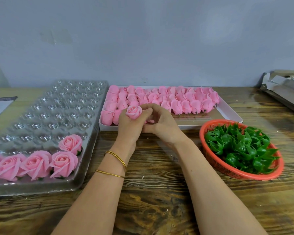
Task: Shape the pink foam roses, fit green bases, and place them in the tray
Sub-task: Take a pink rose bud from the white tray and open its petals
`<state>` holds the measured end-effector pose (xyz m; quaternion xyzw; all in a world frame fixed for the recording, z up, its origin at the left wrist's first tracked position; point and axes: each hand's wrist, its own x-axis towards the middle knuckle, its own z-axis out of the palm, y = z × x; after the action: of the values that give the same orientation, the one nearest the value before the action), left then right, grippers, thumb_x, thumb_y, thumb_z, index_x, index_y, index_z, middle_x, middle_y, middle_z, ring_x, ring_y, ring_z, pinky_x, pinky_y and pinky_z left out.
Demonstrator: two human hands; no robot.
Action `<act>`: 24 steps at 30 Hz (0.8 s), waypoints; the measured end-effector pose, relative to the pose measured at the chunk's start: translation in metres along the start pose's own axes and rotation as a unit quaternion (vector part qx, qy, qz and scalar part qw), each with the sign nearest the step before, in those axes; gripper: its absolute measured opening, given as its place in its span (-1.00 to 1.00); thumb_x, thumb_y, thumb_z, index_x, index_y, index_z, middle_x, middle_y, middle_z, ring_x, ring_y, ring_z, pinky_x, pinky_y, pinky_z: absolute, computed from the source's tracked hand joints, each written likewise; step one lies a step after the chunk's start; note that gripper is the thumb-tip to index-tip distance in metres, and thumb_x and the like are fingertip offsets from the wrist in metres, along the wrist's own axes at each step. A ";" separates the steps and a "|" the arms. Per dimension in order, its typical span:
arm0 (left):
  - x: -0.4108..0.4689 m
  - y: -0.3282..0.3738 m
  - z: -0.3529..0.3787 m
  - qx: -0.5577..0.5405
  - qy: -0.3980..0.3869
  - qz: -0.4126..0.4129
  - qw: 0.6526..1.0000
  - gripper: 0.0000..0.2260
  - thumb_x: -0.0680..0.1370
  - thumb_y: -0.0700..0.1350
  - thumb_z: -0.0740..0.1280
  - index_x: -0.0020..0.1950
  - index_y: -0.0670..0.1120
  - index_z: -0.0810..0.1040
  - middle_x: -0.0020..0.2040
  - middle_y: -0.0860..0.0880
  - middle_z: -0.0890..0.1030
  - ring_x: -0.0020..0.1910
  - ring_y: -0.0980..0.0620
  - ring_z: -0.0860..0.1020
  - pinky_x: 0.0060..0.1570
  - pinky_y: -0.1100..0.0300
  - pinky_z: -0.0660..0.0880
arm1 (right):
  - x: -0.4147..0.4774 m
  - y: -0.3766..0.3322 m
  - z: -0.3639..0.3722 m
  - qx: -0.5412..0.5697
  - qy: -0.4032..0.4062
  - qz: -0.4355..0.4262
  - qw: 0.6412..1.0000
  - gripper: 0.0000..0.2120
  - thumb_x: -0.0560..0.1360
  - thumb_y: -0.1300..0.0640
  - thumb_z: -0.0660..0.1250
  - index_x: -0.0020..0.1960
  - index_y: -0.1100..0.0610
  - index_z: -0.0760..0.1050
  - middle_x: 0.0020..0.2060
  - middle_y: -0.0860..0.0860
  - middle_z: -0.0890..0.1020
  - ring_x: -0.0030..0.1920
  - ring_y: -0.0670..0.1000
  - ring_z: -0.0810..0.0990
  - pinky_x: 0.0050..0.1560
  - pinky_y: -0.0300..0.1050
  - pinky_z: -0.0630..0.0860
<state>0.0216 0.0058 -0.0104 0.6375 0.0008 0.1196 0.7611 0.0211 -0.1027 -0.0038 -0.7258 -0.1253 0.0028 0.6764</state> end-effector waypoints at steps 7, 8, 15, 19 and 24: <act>0.002 -0.002 0.002 -0.014 -0.026 -0.013 0.999 -0.84 0.50 -0.22 0.43 -0.26 -0.03 0.68 -0.30 -0.08 0.68 -0.25 0.01 0.66 -0.17 0.15 0.62 | -0.003 -0.005 0.004 -0.003 0.013 -0.015 1.000 -0.39 0.28 0.50 0.50 0.27 0.18 0.46 0.13 0.20 0.62 0.16 0.16 0.61 0.15 -0.06 0.60; 0.002 -0.003 0.001 -0.019 -0.027 -0.014 0.999 -0.90 0.49 -0.22 0.44 -0.21 -0.07 0.68 -0.29 -0.10 0.68 -0.24 0.00 0.66 -0.17 0.15 0.62 | -0.003 -0.006 0.004 0.000 0.013 -0.014 1.000 -0.39 0.29 0.50 0.50 0.27 0.17 0.46 0.13 0.20 0.61 0.16 0.15 0.61 0.13 -0.08 0.60; 0.001 -0.002 -0.003 -0.013 -0.036 -0.007 0.999 -0.79 0.34 -0.06 0.50 -0.12 -0.16 0.67 -0.21 -0.12 0.71 -0.17 -0.07 0.69 -0.12 0.07 0.63 | -0.004 -0.006 0.000 0.033 0.001 0.005 0.999 -0.38 0.32 0.53 0.45 0.32 0.21 0.42 0.03 0.08 0.65 0.04 -0.01 0.63 -0.02 -0.27 0.57; 0.000 0.000 -0.006 -0.008 -0.061 -0.003 0.998 -0.89 0.37 -0.08 0.53 -0.14 -0.04 0.70 -0.18 -0.09 0.72 -0.12 -0.05 0.69 -0.12 0.08 0.58 | -0.005 -0.007 -0.005 0.017 -0.026 0.005 1.000 -0.43 0.36 0.52 0.43 0.32 0.25 0.43 0.07 0.10 0.64 0.11 0.02 0.62 0.10 -0.16 0.59; -0.001 0.005 -0.008 -0.017 -0.077 -0.008 0.997 -0.93 0.41 -0.14 0.53 -0.15 -0.05 0.68 -0.16 -0.06 0.71 -0.08 -0.02 0.68 -0.05 0.06 0.59 | -0.006 -0.009 -0.005 0.011 -0.048 0.000 0.999 -0.52 0.42 0.52 0.36 0.31 0.33 0.42 0.18 0.26 0.59 0.18 0.16 0.59 0.23 0.03 0.55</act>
<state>0.0186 0.0137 -0.0075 0.6320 -0.0547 0.0639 0.7704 0.0148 -0.1077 0.0046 -0.7176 -0.1578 0.0394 0.6772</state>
